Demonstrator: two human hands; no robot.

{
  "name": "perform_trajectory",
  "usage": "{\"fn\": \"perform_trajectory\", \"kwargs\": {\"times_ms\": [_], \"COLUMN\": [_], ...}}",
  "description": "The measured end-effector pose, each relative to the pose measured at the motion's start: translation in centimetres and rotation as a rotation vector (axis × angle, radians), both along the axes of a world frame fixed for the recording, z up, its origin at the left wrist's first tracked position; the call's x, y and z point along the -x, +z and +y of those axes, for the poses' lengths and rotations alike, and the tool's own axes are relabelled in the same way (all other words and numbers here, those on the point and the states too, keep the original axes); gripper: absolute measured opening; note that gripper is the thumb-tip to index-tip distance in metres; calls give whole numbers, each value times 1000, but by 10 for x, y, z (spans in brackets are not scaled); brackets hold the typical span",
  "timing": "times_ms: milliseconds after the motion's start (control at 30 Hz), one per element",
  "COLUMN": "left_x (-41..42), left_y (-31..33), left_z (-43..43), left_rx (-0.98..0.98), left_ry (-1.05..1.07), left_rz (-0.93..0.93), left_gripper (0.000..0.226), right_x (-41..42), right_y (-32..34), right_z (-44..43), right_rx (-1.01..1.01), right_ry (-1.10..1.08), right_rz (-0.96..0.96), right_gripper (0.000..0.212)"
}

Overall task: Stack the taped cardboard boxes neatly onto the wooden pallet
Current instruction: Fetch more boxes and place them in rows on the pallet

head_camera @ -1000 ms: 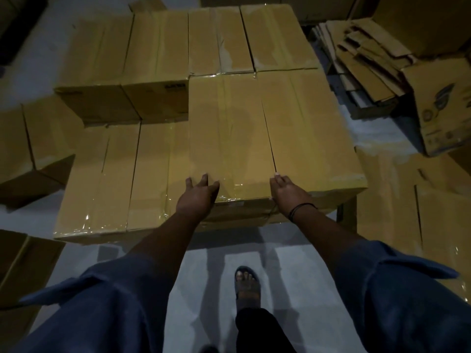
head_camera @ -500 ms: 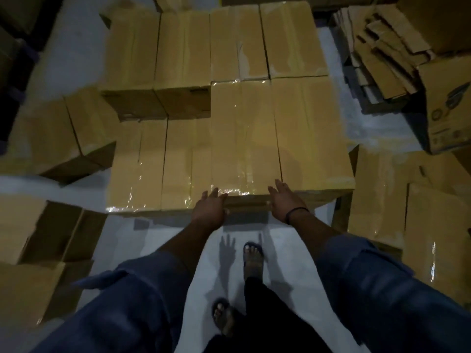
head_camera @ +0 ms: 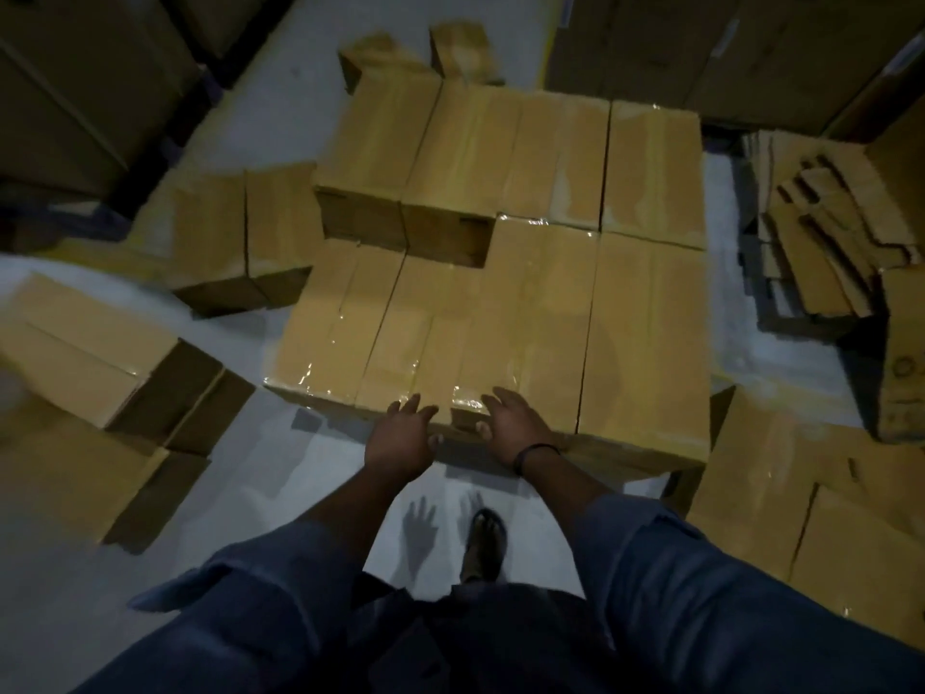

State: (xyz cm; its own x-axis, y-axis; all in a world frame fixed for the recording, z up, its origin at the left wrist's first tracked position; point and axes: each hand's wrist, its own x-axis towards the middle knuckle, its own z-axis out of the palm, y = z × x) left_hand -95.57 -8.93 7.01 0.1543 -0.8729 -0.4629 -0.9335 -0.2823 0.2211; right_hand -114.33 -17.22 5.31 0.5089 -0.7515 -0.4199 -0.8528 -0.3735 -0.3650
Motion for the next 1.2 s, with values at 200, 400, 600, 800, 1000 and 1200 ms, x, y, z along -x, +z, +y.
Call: {"fn": "perform_trajectory", "kwargs": {"times_ms": [200, 400, 600, 800, 1000, 1200], "left_x": [-40, -90, -144, -187, -219, -237], "left_y": [21, 29, 15, 6, 7, 1], "left_z": [11, 25, 31, 30, 28, 29], "left_rx": [71, 111, 127, 138, 173, 169], "left_ry": [127, 215, 243, 159, 46, 88], "left_rz": [18, 53, 165, 239, 277, 352], "left_gripper": [54, 53, 54, 55, 54, 56], "right_x": [-47, -98, -127, -141, -169, -180], "right_y": [22, 27, 27, 31, 40, 42], "right_z": [-12, -13, 10, 31, 55, 67], "right_rx": [17, 35, 26, 87, 128, 127], "right_ry": [122, 119, 5, -146, -282, -318], "right_rz": [0, 26, 97, 150, 127, 122], "right_gripper": [55, 52, 51, 48, 49, 51]}}
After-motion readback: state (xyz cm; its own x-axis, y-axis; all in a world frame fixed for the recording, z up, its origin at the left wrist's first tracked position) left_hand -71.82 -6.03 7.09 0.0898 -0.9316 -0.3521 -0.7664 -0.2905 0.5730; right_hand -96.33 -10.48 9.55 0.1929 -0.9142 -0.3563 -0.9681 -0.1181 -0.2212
